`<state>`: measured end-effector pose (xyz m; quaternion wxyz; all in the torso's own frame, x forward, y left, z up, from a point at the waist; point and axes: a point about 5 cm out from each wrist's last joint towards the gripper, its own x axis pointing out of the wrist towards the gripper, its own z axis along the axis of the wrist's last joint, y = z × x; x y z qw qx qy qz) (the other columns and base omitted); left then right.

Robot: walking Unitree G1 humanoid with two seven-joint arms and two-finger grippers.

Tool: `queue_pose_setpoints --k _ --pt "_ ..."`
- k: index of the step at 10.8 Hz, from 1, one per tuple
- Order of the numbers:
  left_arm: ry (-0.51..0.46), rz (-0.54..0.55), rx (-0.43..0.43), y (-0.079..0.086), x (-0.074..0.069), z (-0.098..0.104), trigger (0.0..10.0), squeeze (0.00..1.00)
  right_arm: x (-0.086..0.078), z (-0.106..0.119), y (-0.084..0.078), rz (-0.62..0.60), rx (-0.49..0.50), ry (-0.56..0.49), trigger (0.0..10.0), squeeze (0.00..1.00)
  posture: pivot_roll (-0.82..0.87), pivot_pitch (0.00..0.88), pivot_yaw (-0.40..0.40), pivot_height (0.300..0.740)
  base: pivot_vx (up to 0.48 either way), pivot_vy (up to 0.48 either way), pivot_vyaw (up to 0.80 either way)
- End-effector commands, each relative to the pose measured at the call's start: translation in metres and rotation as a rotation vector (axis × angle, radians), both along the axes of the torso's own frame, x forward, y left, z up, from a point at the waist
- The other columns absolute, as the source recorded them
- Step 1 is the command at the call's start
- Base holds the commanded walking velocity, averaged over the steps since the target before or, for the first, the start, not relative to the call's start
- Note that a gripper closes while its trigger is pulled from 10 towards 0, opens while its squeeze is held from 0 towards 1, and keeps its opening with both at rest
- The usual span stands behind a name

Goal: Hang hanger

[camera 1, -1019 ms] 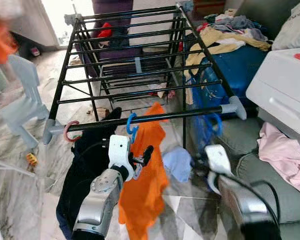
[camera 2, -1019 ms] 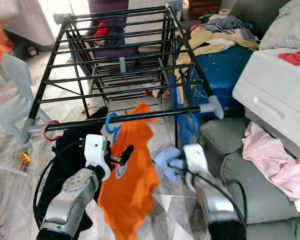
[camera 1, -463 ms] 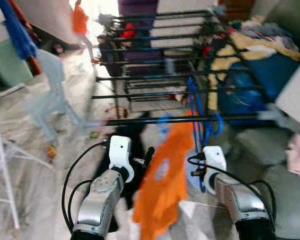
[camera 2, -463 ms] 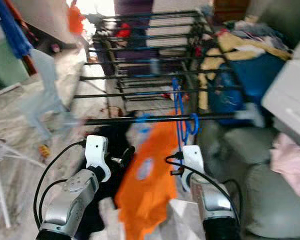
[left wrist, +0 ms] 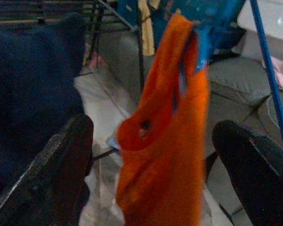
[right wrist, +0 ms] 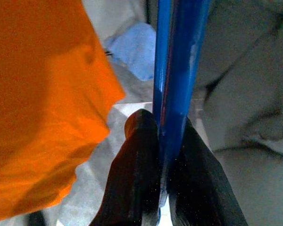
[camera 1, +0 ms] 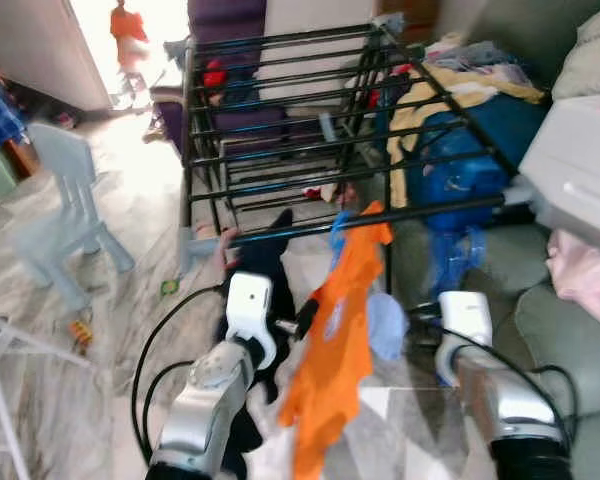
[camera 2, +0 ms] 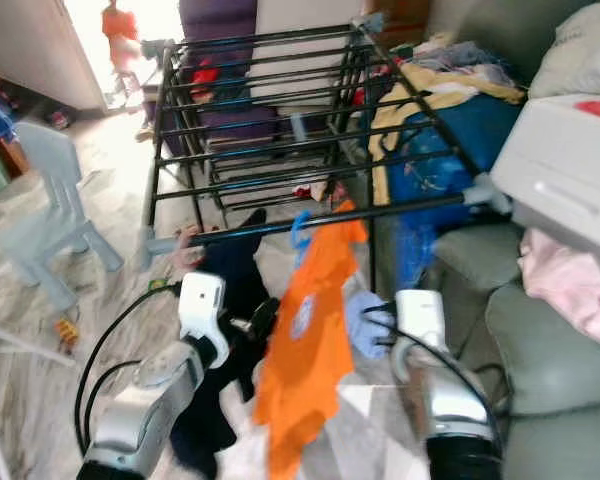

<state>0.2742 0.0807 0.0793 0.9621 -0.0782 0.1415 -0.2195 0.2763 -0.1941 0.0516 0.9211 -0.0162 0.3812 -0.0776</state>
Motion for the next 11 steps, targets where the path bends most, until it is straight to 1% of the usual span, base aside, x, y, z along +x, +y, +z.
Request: queue_pose_setpoints --k 1,4,6,8,11 --pt "-0.005 0.025 0.012 0.010 0.000 -0.001 10.0 0.00 0.007 0.007 0.012 0.024 0.020 -0.037 10.0 0.00 -0.11 0.000 0.049 0.740 0.000 0.000 0.00" --pt "-0.042 0.005 -0.003 0.008 -0.001 0.004 10.0 0.00 0.009 0.004 0.008 0.012 0.032 -0.029 10.0 0.00 -0.11 0.000 0.049 0.740 0.000 0.000 0.00" --pt "-0.060 -0.005 -0.018 0.007 -0.002 0.007 10.0 0.00 0.015 0.006 -0.004 -0.038 0.034 -0.027 10.0 0.00 -0.11 0.000 0.046 0.740 0.000 0.000 0.00" --pt "-0.065 -0.012 -0.028 0.006 -0.002 0.008 10.0 0.00 0.018 0.007 -0.009 -0.048 0.038 -0.027 10.0 0.00 -0.11 0.000 0.045 0.740 0.000 0.000 -0.61" --pt "-0.067 -0.019 -0.028 0.004 -0.002 0.008 10.0 0.00 0.019 -0.001 -0.003 -0.012 0.070 0.023 10.0 0.00 -0.10 0.000 0.040 0.740 0.281 0.000 0.00"
